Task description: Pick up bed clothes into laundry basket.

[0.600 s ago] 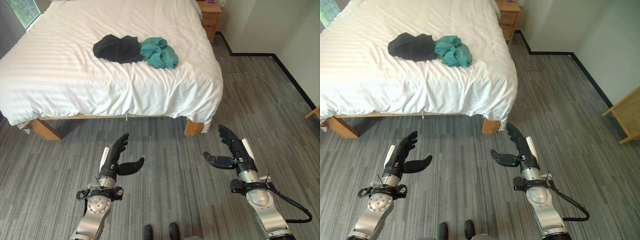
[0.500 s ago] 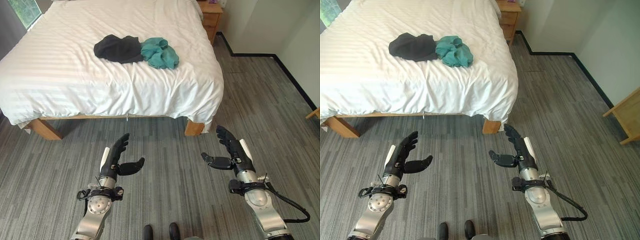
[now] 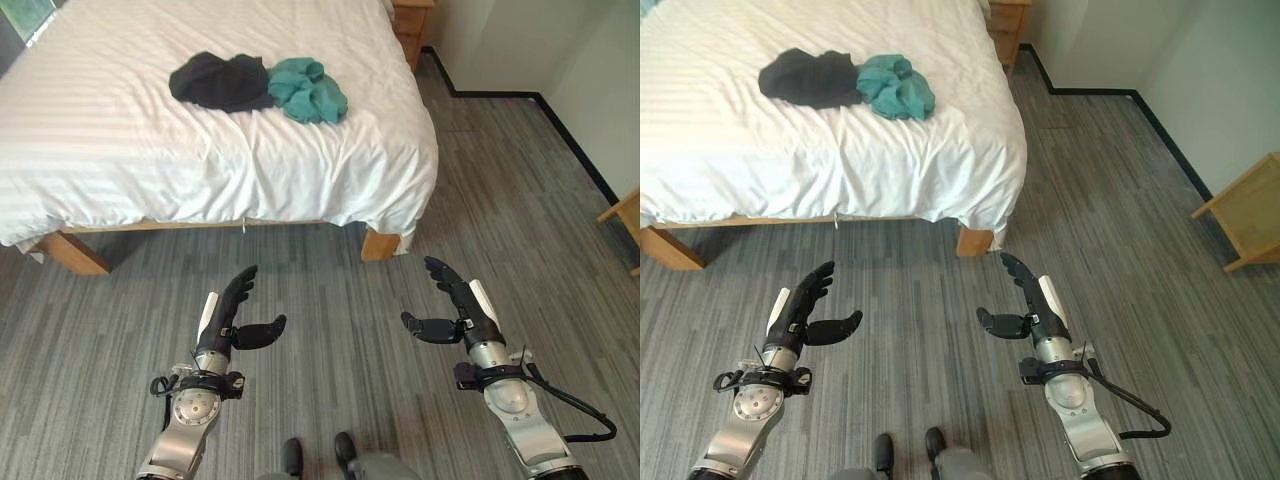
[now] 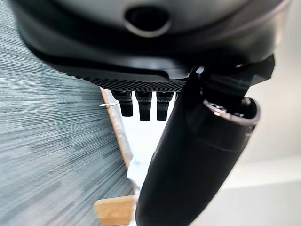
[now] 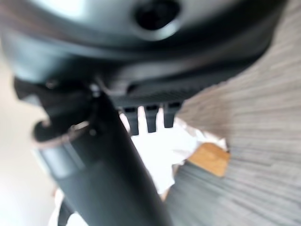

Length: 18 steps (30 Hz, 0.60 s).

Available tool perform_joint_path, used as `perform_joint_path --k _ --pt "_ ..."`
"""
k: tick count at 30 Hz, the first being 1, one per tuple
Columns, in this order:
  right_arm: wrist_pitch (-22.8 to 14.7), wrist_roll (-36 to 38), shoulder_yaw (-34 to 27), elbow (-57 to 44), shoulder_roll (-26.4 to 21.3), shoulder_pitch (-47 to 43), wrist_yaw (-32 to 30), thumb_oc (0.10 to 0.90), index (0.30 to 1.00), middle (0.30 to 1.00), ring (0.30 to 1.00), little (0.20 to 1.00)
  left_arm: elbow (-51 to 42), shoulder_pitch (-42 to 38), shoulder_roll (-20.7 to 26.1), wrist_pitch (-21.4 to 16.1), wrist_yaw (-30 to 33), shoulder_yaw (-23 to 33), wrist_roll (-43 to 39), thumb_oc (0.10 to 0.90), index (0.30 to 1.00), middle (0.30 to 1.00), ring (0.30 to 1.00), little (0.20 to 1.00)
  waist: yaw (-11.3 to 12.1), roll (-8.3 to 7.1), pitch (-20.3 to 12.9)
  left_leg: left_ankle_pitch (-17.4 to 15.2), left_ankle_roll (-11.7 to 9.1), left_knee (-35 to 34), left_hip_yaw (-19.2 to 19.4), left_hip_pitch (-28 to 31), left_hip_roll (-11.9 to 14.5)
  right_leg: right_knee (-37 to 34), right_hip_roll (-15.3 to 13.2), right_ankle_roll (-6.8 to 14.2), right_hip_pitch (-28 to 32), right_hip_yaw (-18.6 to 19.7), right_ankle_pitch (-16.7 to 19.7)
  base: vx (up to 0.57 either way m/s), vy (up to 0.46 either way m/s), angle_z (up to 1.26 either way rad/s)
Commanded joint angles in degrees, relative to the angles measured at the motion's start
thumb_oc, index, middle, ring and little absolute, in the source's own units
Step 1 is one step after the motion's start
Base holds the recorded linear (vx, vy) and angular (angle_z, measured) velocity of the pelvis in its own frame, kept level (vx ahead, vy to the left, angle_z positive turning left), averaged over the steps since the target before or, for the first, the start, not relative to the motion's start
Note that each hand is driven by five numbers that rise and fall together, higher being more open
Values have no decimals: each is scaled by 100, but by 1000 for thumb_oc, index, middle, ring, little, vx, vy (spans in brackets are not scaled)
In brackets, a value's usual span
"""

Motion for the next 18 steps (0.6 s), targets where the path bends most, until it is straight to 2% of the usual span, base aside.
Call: perform_joint_path --k 1,3,4,7,8,9,11,12,13,14,15,16,17,18 --pt "-378 -191 -98 -298 -207 -585 -318 800 900 900 900 900 -438 -476 281 -406 236 146 193 800 900 900 900 900 106 -227 -188 -713 -386 1 -262 215 23 -919 -82 8 41 46 472 274 -48 4" --pt "-391 -214 -156 -309 -280 -478 -328 800 900 900 900 900 -408 -492 283 -403 211 124 206 800 900 900 900 900 -1 -314 -173 -889 -381 1 -488 307 -106 -1953 15 -86 0 127 667 386 -123 29" --pt "-375 -286 -176 -282 -352 -409 -350 800 900 900 900 900 -352 -574 292 -410 213 86 265 800 900 900 900 900 -83 -338 -99 -1034 -414 1 -744 457 -165 -2690 99 15 -374 159 1006 375 -142 49" --pt "-355 -336 -198 -275 -392 -363 -365 800 900 900 900 900 -295 -660 266 -410 207 34 319 800 900 900 900 900 -218 -256 -89 -1132 -450 1 -958 495 -100 -2790 157 92 -613 80 1058 279 -179 94" --pt "-371 -364 -289 -380 -419 -102 -315 800 900 900 900 900 -297 -648 272 -447 107 11 380 800 900 900 900 900 -325 -285 -94 -1302 -539 1 -1127 669 -67 -2820 121 147 -758 250 1176 359 -331 114" --pt "-401 -394 -362 -438 -407 118 -284 800 900 900 900 900 -308 -602 248 -491 39 -38 426 800 900 900 900 900 -440 -304 -164 -1400 -601 1 -1274 742 -24 -2815 38 91 -651 472 1281 511 -505 83" --pt "-398 -449 -451 -412 -370 410 -232 800 900 900 900 900 -320 -417 248 -503 -58 -31 491 800 900 900 900 900 -628 -297 -343 -1495 -760 1 -1311 991 303 -2704 16 49 -514 669 1494 460 -461 104" --pt "-416 -417 -454 -370 -331 503 -213 800 900 900 900 900 -333 -343 226 -508 -77 -63 485 800 900 900 900 900 -715 -191 -383 -1146 -865 1 -1278 1040 581 -2658 83 22 -442 753 1514 397 -360 110" --pt "-406 -385 -458 -326 -308 537 -206 800 900 900 900 900 -345 -334 179 -468 -114 -113 456 800 900 900 900 900 -713 -136 -345 -711 -918 395 -1124 865 779 -2651 11 -22 -267 757 1472 360 -307 93" --pt "-374 -366 -494 -276 -344 579 -239 800 900 900 900 900 -369 -307 147 -446 -142 -168 413 800 900 900 900 900 -694 -132 -272 -252 -958 1333 -1022 475 791 -2632 -84 -134 -28 771 1403 224 -301 68" --pt "-356 -370 -532 -277 -356 601 -245 800 900 900 900 900 -424 -294 158 -427 -197 -193 383 800 900 900 900 900 -695 -293 -228 -77 -902 2200 -987 73 628 -2650 -279 -200 79 724 1428 164 -392 55" --pt "-356 -329 -526 -242 -391 577 -295 800 900 900 900 900 -468 -313 155 -440 -194 -200 309 800 900 900 900 900 -654 -479 -159 -85 -791 3427 -987 -379 368 -2667 -472 -311 246 684 1447 86 -423 26" --pt "-309 -312 -540 -226 -447 503 -341 800 900 900 900 900 -469 -343 155 -435 -181 -235 250 800 900 900 900 900 -588 -641 -148 -331 -669 4575 -1019 -823 -18 -2681 -654 -387 371 739 1466 136 -397 2" --pt "-267 -299 -531 -229 -475 429 -334 800 900 900 900 900 -505 -337 160 -429 -190 -255 223 800 900 900 900 900 -531 -713 -152 -635 -609 5465 -951 -1168 -406 -2707 -742 -428 485 867 1438 168 -267 -33"
